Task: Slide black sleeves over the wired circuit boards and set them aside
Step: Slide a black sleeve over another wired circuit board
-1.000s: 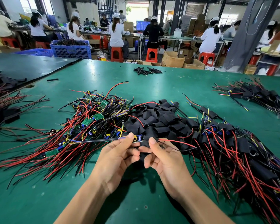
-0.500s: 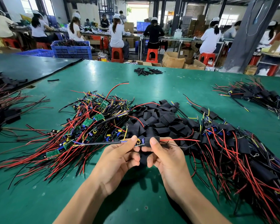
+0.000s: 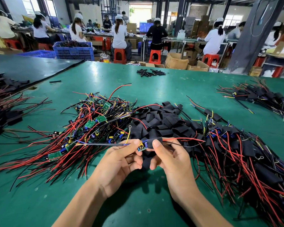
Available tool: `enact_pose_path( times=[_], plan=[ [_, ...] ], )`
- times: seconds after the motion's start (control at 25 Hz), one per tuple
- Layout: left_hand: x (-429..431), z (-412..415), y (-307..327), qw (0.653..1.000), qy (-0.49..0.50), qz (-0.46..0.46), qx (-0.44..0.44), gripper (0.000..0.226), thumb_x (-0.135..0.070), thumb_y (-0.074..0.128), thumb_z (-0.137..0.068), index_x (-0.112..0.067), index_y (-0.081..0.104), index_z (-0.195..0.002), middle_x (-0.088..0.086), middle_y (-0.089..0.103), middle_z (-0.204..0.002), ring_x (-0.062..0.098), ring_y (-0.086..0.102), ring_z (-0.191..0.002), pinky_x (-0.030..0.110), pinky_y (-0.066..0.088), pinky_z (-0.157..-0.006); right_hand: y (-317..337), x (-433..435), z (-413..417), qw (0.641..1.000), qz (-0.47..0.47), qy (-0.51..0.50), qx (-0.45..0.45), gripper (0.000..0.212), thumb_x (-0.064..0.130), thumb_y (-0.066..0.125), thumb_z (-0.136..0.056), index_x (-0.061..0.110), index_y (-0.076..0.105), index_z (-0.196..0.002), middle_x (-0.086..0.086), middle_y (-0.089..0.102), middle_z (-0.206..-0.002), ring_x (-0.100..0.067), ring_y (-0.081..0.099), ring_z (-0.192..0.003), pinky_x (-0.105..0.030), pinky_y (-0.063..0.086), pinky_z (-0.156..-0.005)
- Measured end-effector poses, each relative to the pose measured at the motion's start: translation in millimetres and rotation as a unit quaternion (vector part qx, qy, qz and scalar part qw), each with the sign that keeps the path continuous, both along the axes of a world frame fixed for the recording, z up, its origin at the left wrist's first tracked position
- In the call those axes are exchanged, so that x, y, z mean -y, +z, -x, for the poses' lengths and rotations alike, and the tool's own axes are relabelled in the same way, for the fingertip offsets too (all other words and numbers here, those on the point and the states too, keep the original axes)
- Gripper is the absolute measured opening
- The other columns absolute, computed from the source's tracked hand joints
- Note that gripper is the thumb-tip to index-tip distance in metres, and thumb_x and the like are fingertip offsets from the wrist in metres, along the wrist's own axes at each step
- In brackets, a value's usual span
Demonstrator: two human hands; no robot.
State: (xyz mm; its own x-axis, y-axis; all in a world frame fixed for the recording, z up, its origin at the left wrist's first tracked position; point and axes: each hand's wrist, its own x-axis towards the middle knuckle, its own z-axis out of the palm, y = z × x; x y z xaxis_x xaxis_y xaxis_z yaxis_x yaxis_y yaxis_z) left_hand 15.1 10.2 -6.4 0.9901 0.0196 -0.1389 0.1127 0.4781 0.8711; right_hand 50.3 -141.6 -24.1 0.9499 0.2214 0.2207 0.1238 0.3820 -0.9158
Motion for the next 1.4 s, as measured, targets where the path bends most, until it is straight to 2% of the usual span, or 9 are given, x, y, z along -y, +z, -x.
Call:
enact_pose_path(
  times=[0.2,0.36,0.64,0.88,0.96,1.08,1.16,1.28,1.4],
  plan=[
    [-3,0,0,0.999,-0.018,0.024,-0.017,0.008,-0.024,0.076,-0.079,-0.019,0.074,-0.084,0.001,0.059,-0.072,0.012,0.055,-0.055,0.023,0.052,-0.056,0,-1,-1,0.998,-0.037,0.038,-0.033,0.008,0.026,0.075,-0.084,0.021,0.073,-0.090,-0.015,0.075,-0.092,-0.019,0.056,-0.050,-0.025,0.049,-0.052],
    [0,0,1,1.000,-0.001,-0.001,-0.021,0.026,-0.025,0.076,-0.073,-0.017,0.079,-0.097,0.005,0.064,-0.073,0.014,0.061,-0.057,0.023,0.054,-0.057,-1,3,-5,0.997,-0.035,0.053,-0.053,0.020,0.027,0.073,-0.083,0.020,0.074,-0.102,-0.009,0.073,-0.090,-0.018,0.057,-0.051,-0.024,0.050,-0.054],
    [2,1,3,0.999,0.024,0.014,-0.027,0.018,-0.018,0.072,-0.072,-0.013,0.081,-0.088,0.013,0.069,-0.074,0.017,0.068,-0.062,0.024,0.058,-0.059,-4,9,-9,0.998,0.059,0.005,-0.016,0.035,0.046,0.075,-0.079,0.024,0.074,-0.106,-0.005,0.069,-0.089,-0.020,0.054,-0.054,-0.025,0.048,-0.056],
    [0,0,3,0.998,0.032,0.034,-0.051,0.024,-0.016,0.073,-0.072,-0.007,0.079,-0.093,0.015,0.068,-0.076,0.018,0.069,-0.063,0.025,0.058,-0.060,-2,9,-9,0.999,0.041,0.030,-0.009,0.025,0.036,0.074,-0.084,0.022,0.075,-0.104,-0.002,0.071,-0.089,-0.019,0.053,-0.053,-0.023,0.049,-0.055],
    [-1,-1,4,0.996,0.032,0.048,-0.061,0.021,-0.016,0.073,-0.072,-0.008,0.079,-0.090,0.013,0.068,-0.075,0.016,0.069,-0.062,0.024,0.058,-0.059,1,11,-8,0.996,0.065,0.053,0.022,0.026,0.031,0.075,-0.082,0.021,0.073,-0.107,-0.006,0.072,-0.092,-0.020,0.055,-0.055,-0.024,0.050,-0.057],
    [-2,0,4,0.996,0.025,0.061,-0.067,0.022,-0.017,0.071,-0.074,-0.007,0.077,-0.092,0.009,0.068,-0.073,0.014,0.067,-0.059,0.022,0.057,-0.057,3,12,-7,0.993,0.094,0.042,0.054,0.017,0.019,0.072,-0.085,0.017,0.073,-0.102,-0.016,0.072,-0.100,-0.021,0.057,-0.054,-0.026,0.050,-0.058],
    [-1,0,5,0.995,0.014,0.066,-0.068,0.022,-0.018,0.070,-0.076,-0.008,0.077,-0.094,0.007,0.068,-0.073,0.012,0.066,-0.058,0.022,0.057,-0.057,2,11,-6,0.994,0.094,0.023,0.052,0.014,0.018,0.072,-0.085,0.013,0.072,-0.098,-0.015,0.073,-0.095,-0.021,0.057,-0.053,-0.026,0.050,-0.057],
    [-2,0,5,0.995,0.008,0.070,-0.068,0.015,-0.017,0.070,-0.076,-0.012,0.080,-0.086,0.007,0.068,-0.074,0.012,0.067,-0.058,0.023,0.057,-0.056,3,11,-4,0.993,0.099,0.007,0.056,0.016,0.018,0.072,-0.085,0.007,0.070,-0.097,-0.014,0.073,-0.089,-0.021,0.057,-0.051,-0.024,0.050,-0.055],
    [-2,1,5,0.995,0.007,0.073,-0.068,0.013,-0.015,0.068,-0.077,-0.013,0.080,-0.084,0.008,0.068,-0.073,0.014,0.067,-0.057,0.023,0.058,-0.056,4,9,-2,0.994,0.092,0.007,0.054,0.010,0.016,0.072,-0.086,0.010,0.070,-0.094,-0.015,0.072,-0.086,-0.020,0.058,-0.050,-0.023,0.050,-0.055]
  ],
)
